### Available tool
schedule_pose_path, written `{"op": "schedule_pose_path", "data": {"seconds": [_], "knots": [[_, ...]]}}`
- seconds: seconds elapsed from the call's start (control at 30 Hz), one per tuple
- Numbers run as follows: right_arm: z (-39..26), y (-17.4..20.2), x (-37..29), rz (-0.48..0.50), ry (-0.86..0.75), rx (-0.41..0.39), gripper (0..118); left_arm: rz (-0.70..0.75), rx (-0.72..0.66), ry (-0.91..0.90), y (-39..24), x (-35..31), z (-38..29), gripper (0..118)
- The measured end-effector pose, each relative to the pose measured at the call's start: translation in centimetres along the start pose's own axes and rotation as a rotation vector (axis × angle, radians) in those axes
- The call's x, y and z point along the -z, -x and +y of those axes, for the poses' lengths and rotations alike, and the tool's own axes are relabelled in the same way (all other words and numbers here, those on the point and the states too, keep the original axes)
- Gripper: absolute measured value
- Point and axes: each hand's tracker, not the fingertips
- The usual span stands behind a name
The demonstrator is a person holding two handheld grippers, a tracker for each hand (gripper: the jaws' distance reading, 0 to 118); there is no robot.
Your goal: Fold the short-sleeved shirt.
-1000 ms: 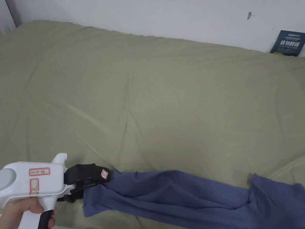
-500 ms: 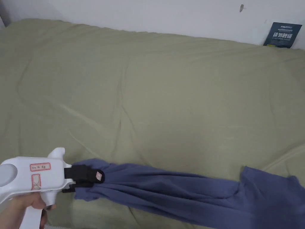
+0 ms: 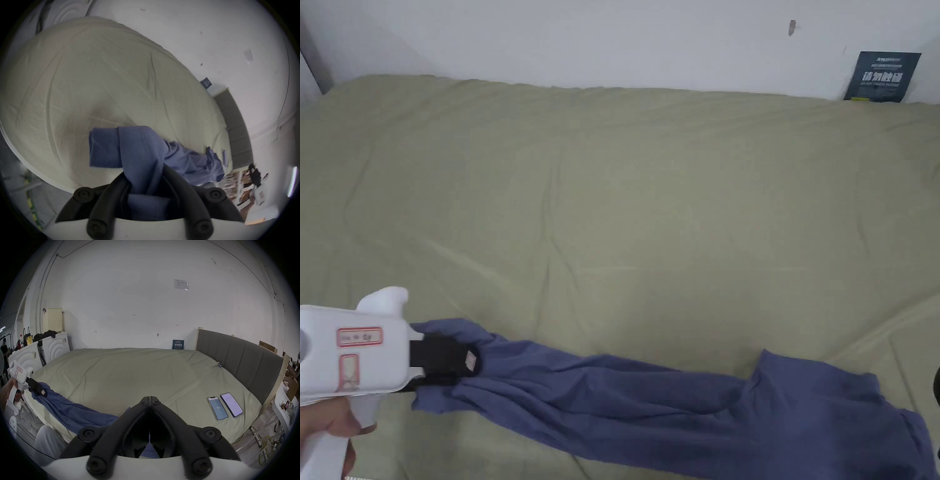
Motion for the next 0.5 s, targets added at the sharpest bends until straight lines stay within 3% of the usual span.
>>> {"op": "schedule_pose_path", "data": {"seconds": [0.1,0.27,0.5], "knots": [[-0.3,-0.6,-0.4,-0.002,-0.005,0.003,0,0.074,0.133,-0.004,-5.8,-0.1,-0.1,6],[-0.7,-2.0,-1.0,-0.001,-0.005,0.026,0,0.071,0.316,0.061,-14.9,2.2,-1.2,6],[-1.8,-4.5,-1.7,-0.026,-0.002,0.082,0,0.159,0.52,0.179,-23.8,11.4,-4.0,6]]}}
